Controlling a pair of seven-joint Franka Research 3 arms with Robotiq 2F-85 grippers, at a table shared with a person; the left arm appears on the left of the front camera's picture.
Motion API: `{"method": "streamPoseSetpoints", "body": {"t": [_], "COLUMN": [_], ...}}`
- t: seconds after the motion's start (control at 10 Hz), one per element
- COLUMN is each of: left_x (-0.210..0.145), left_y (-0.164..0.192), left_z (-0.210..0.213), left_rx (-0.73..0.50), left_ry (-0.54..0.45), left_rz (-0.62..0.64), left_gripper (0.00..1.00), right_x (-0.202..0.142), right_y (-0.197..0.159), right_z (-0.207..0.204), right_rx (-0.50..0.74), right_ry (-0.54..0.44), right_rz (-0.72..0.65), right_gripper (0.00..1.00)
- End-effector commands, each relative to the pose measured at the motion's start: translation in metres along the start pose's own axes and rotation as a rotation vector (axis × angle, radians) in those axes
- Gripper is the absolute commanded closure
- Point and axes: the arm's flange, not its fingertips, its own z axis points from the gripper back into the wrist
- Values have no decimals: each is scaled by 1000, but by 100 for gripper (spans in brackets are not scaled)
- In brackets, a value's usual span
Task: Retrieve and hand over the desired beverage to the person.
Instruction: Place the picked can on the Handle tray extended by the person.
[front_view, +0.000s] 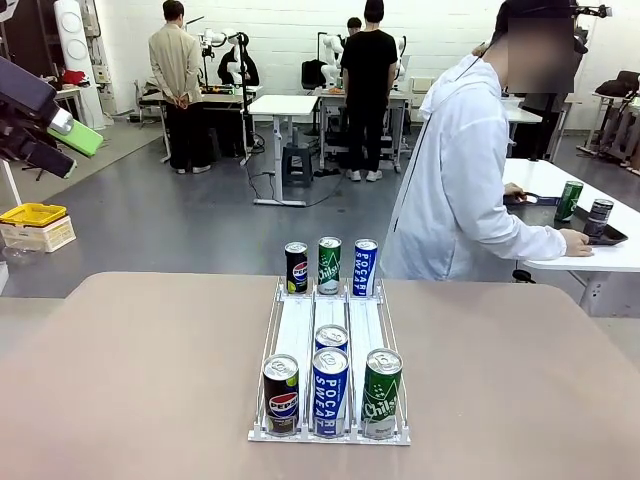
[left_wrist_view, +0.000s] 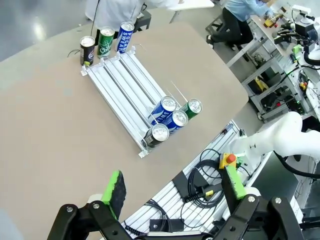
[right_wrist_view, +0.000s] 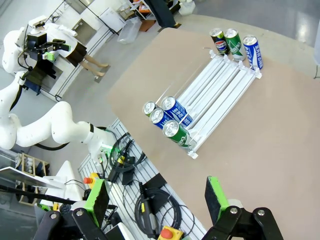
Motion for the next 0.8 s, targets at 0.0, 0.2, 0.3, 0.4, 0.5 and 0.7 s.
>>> {"method": "streamPoseSetpoints", "body": {"t": [0.0, 0.2, 0.3, 0.4, 0.5, 0.7], "left_x": [0, 0, 0, 0, 0, 0], "left_y": [-2, -2, -2, -2, -2, -2], "left_z": [0, 0, 0, 0, 0, 0], "left_rx": [-8, -8, -8, -8, -8, -8], "left_ry": [-5, -5, -5, -5, -5, -5], "left_rz": [9, 9, 9, 9, 9, 9], "left_gripper": [0, 0, 0, 0, 0, 0], "right_x": [2, 2, 2, 2, 2, 2], "right_y": [0, 0, 0, 0, 0, 0], "right_z": [-1, -1, -1, -1, -1, -1], "right_rx": [34, 34, 34, 34, 34, 34], "right_ry": [-23, -23, -23, -23, -23, -23], "right_rz": [15, 15, 15, 15, 15, 15], "right_gripper": [0, 0, 0, 0, 0, 0]}}
